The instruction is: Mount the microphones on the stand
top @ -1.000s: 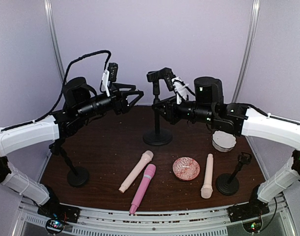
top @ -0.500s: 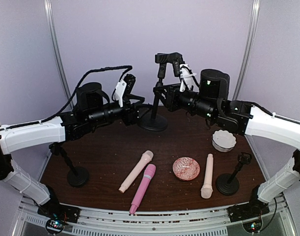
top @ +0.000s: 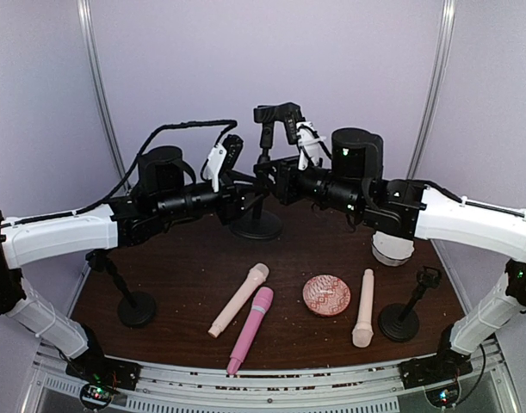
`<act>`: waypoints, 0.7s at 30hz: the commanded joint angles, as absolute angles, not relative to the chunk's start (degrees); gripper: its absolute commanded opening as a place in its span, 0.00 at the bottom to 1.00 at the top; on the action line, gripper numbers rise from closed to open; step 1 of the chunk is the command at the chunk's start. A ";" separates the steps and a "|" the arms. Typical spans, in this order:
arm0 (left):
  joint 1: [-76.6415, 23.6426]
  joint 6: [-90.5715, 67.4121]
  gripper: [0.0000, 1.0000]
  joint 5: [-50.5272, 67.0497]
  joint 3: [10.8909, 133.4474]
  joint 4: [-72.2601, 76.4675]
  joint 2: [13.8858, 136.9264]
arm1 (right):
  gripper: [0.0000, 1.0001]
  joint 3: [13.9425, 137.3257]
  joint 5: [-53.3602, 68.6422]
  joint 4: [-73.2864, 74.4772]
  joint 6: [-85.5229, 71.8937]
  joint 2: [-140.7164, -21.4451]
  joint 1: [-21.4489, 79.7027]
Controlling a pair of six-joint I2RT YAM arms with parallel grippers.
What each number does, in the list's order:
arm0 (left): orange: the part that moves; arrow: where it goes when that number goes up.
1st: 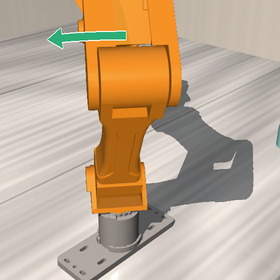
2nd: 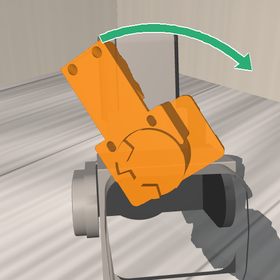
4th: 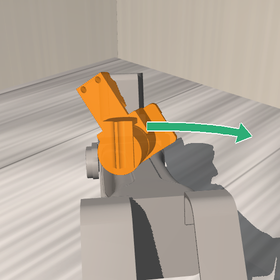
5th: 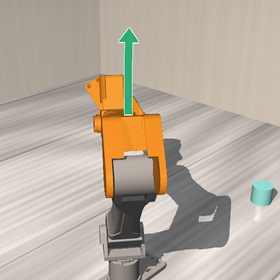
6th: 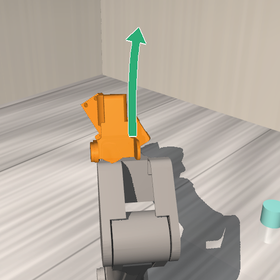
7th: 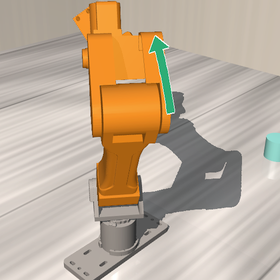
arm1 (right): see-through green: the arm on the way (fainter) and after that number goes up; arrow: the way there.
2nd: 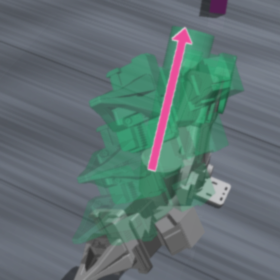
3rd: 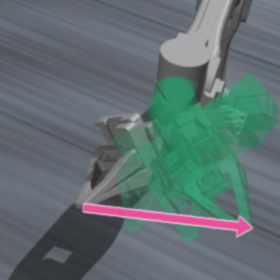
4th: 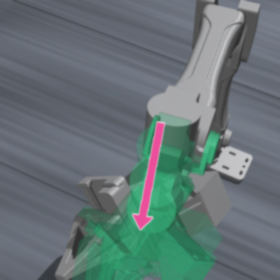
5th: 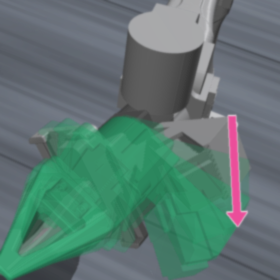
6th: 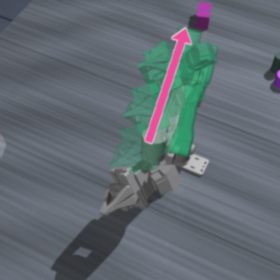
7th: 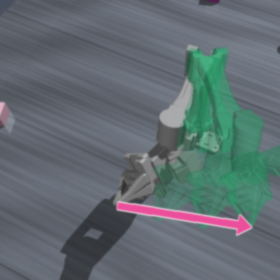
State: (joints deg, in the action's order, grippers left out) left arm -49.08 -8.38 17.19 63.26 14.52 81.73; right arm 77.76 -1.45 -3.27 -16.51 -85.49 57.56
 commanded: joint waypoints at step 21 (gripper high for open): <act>-48.78 -7.68 0.00 32.11 63.75 21.79 81.82 | 0.57 68.39 32.76 -15.42 -23.37 -77.24 42.54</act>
